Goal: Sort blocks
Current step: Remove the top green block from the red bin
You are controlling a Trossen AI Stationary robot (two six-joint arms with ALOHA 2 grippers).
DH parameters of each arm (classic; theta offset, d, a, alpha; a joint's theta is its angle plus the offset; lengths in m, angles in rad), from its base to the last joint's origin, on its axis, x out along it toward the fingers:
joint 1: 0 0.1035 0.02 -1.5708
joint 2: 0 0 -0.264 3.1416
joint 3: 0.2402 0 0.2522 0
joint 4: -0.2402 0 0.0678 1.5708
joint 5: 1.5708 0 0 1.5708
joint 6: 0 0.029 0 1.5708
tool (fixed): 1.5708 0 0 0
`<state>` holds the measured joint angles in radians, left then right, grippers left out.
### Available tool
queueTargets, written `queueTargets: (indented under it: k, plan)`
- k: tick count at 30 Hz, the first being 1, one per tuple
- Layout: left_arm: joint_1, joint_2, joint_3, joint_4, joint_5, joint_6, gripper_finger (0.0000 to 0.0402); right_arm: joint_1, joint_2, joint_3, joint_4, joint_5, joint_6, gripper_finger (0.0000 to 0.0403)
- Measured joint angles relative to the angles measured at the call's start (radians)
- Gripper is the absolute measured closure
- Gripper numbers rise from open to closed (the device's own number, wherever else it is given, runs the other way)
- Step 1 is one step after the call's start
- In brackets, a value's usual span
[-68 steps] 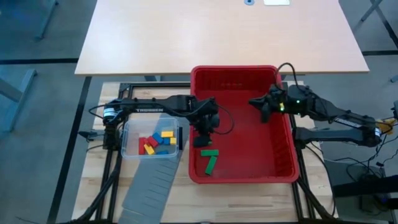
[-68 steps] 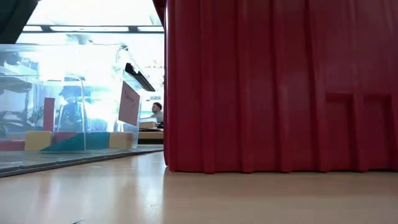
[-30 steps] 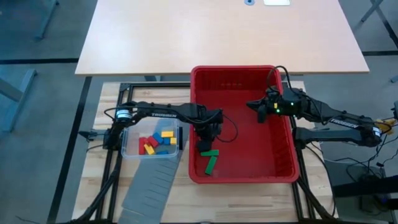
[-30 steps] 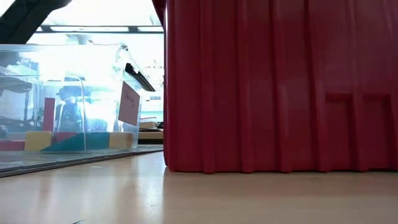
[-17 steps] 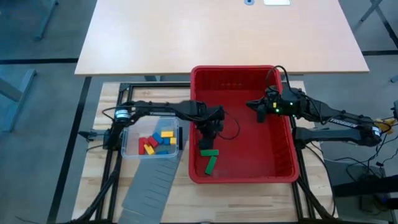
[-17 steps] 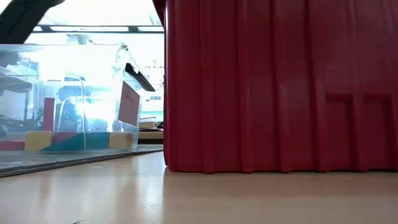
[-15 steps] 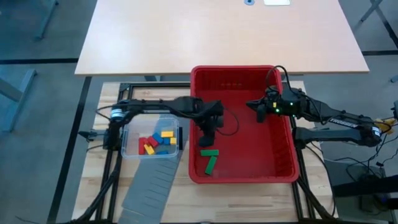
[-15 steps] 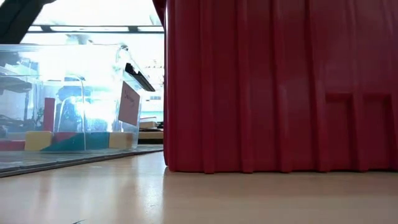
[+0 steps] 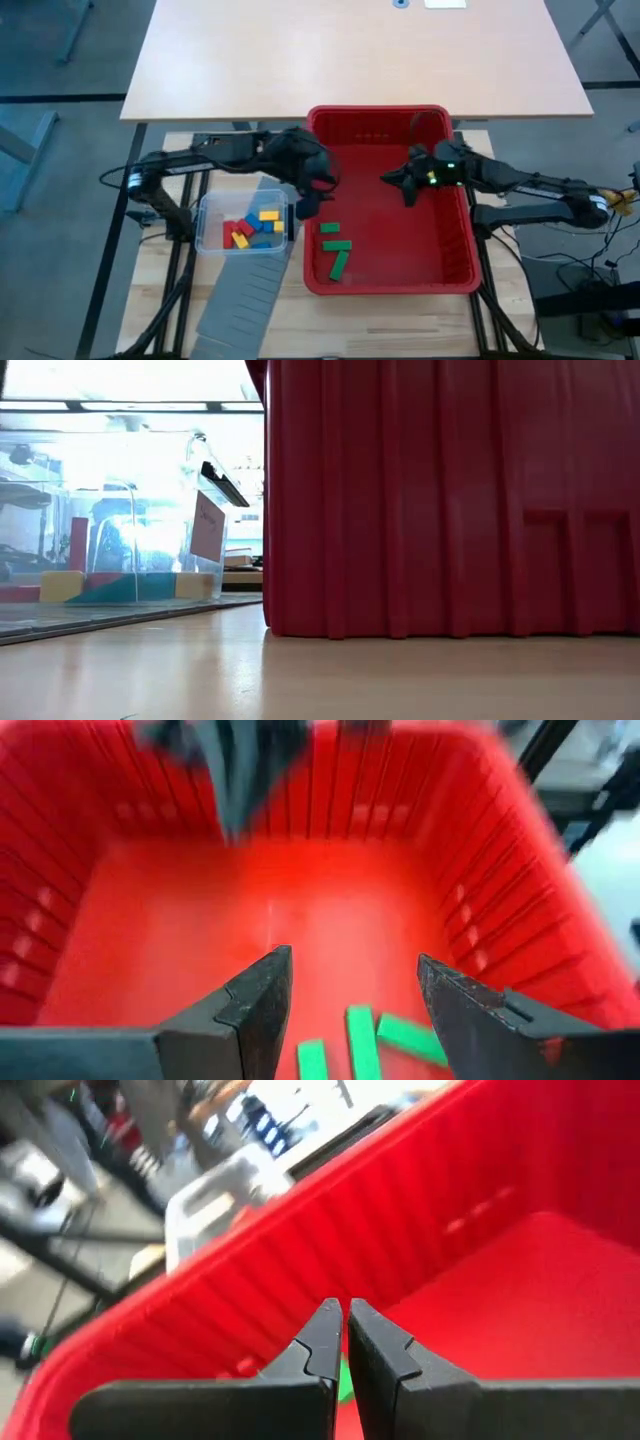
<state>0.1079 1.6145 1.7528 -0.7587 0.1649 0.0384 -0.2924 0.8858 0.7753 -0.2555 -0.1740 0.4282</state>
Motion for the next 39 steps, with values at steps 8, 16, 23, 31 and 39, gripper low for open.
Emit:
queueTargets:
  k: [8,16,23,31,39]
  plan:
    - [0.007,-0.245,-0.315,0.233,-0.003,-0.168,0.0209,0.019,0.246,0.0,0.053,-0.082,-0.151,0.04]
    - [0.007,-0.495,-0.609,0.385,-0.114,-0.363,0.021,0.038,0.405,0.071,0.054,-0.211,-0.308,0.0352]
    - [0.007,-0.673,-0.724,0.406,-0.23,-0.436,0.021,0.058,0.542,0.156,0.038,-0.21,-0.39,0.0219]
    - [0.007,-0.783,-0.768,0.417,-0.289,-0.476,0.021,0.066,0.698,0.204,-0.022,-0.156,-0.482,0.0145]
    - [0.007,-0.784,-0.768,0.387,-0.289,-0.482,0.021,0.075,0.809,0.204,0.01,-0.167,-0.482,0.0156]
